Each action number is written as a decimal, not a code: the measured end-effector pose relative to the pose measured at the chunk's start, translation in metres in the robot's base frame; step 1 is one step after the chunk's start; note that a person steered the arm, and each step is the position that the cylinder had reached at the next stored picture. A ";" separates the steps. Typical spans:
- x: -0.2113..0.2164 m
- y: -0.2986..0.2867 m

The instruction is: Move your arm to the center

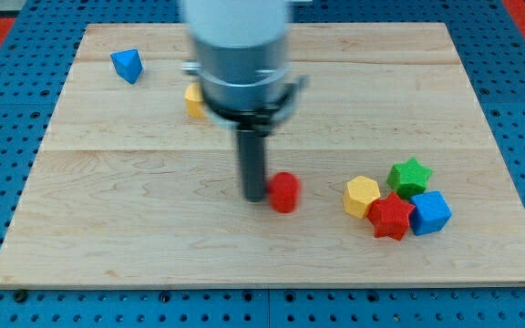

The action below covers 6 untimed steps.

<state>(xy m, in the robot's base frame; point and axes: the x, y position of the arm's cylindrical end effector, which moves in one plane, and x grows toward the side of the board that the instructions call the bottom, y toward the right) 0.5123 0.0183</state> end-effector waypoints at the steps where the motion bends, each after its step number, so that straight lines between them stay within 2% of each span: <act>1: 0.000 0.021; 3: 0.000 0.047; 4: -0.023 0.010; 5: -0.085 -0.004; 6: -0.137 0.013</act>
